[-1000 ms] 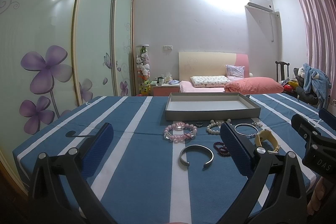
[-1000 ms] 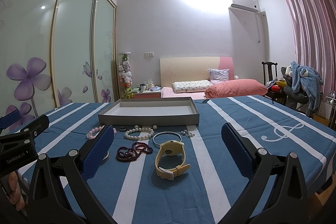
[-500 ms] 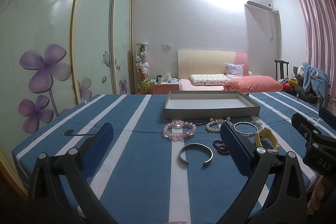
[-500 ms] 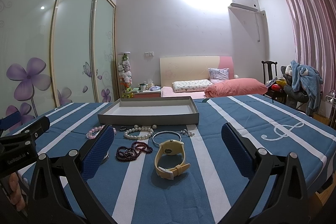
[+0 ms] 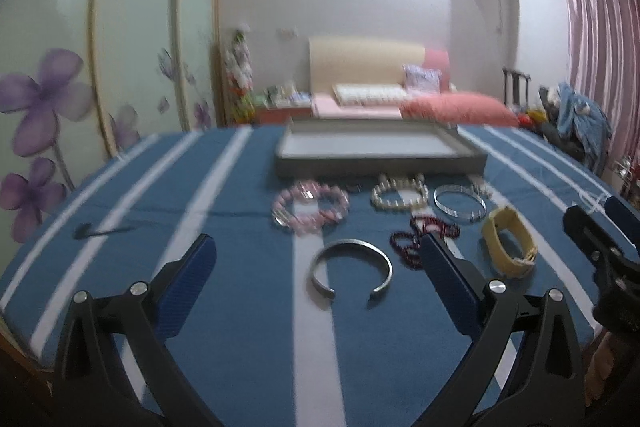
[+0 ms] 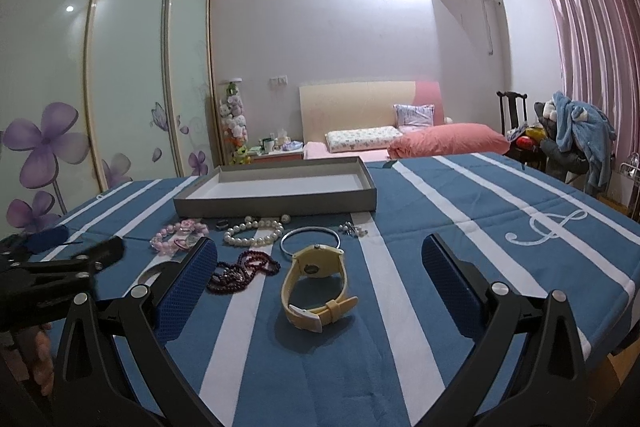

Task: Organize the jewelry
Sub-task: 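Grasp the silver open cuff with the left tool while the right tool grasps the yellow watch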

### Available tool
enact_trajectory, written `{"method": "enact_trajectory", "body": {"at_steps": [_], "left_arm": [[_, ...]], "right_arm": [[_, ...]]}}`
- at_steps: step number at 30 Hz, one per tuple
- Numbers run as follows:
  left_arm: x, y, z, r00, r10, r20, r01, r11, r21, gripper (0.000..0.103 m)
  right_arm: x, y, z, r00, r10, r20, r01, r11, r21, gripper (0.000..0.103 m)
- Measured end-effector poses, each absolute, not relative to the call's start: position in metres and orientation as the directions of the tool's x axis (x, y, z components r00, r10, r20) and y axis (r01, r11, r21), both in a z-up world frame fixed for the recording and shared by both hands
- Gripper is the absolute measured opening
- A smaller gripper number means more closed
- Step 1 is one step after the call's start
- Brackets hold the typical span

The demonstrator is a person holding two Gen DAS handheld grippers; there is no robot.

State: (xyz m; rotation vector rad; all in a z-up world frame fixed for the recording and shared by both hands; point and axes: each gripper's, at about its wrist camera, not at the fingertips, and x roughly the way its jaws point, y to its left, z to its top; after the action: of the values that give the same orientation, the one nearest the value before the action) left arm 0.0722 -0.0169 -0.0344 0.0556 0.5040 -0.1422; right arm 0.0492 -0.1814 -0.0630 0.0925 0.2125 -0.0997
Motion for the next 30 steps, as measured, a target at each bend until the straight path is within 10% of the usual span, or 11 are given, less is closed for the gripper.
{"method": "enact_trajectory", "body": {"at_steps": [13,23,30], "left_arm": [[0.144,-0.035,-0.076,0.647,-0.154,-0.747,0.255,0.967,0.021,0.098],[0.153,-0.03,-0.077,0.632,-0.152,-0.76,0.253,0.967,0.018,0.066],[0.158,-0.01,-0.074,0.637,-0.155,-0.756,0.208,0.978,-0.025,0.066]], "right_arm": [[0.064,-0.191,-0.068,0.954,-0.098,-0.282,0.131,0.986,0.101,0.101],[0.079,-0.195,-0.064,0.939,-0.078,-0.336,0.121,0.987,0.107,0.101],[0.098,-0.194,-0.068,0.905,-0.042,-0.422,0.097,0.989,0.109,0.098]]}}
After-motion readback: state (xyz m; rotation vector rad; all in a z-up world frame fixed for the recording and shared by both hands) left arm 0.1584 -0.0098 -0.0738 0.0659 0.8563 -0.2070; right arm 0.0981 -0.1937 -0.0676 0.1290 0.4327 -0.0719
